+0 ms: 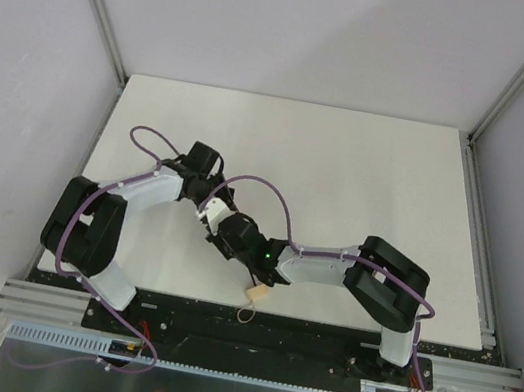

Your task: Put away the umbrella

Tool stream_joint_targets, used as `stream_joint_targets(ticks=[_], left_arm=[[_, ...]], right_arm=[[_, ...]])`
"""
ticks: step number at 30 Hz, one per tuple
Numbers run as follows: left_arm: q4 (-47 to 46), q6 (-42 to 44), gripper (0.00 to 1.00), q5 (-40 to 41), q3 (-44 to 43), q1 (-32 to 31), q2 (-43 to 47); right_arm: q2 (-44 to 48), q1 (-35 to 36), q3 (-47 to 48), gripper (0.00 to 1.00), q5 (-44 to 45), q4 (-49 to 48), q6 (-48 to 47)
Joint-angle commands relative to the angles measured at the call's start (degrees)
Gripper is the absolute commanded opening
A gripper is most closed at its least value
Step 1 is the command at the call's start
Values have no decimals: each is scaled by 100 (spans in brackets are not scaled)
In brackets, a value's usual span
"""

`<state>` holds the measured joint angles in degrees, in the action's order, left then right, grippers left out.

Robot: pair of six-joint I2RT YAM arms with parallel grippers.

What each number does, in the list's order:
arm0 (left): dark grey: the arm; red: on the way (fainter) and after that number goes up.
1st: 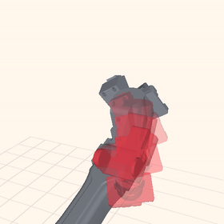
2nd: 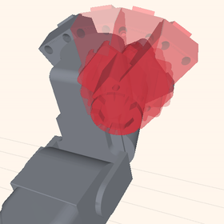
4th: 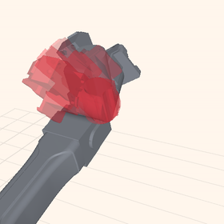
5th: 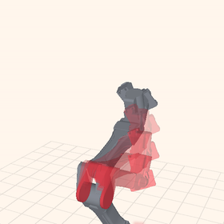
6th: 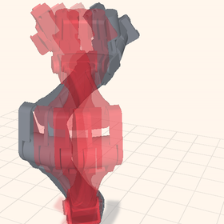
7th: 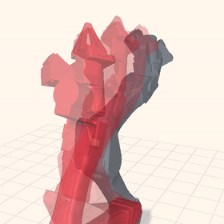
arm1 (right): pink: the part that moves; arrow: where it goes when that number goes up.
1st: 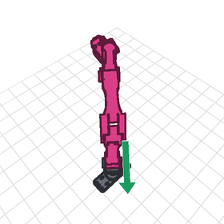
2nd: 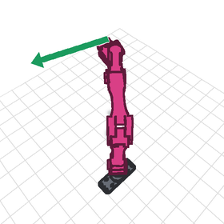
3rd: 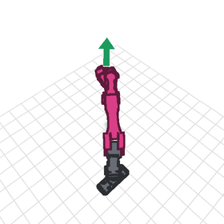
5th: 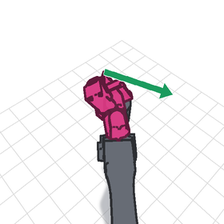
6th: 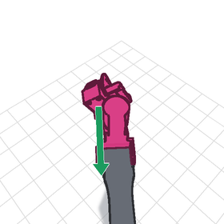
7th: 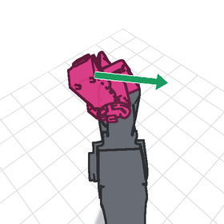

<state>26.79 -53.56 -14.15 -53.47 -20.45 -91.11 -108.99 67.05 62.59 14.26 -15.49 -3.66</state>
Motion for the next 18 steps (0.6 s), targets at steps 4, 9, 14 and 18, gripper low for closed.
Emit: stream_joint_targets(ticks=[4, 9, 14, 18], left_arm=[[423, -30, 0, -311, -141, -1, -59], [420, 26, 0, -364, -207, 13, -147], [416, 70, 0, -297, -272, 15, -130], [410, 100, 0, -336, -367, 14, -115]], right_arm=[[199, -156, 200, 6, 609, 726, -454], [823, -782, 194, 22, -2290, 790, 576], [1045, -1286, 199, 32, -3781, 190, 2158], [1118, -1453, 193, 37, -4172, -1, 3019]])
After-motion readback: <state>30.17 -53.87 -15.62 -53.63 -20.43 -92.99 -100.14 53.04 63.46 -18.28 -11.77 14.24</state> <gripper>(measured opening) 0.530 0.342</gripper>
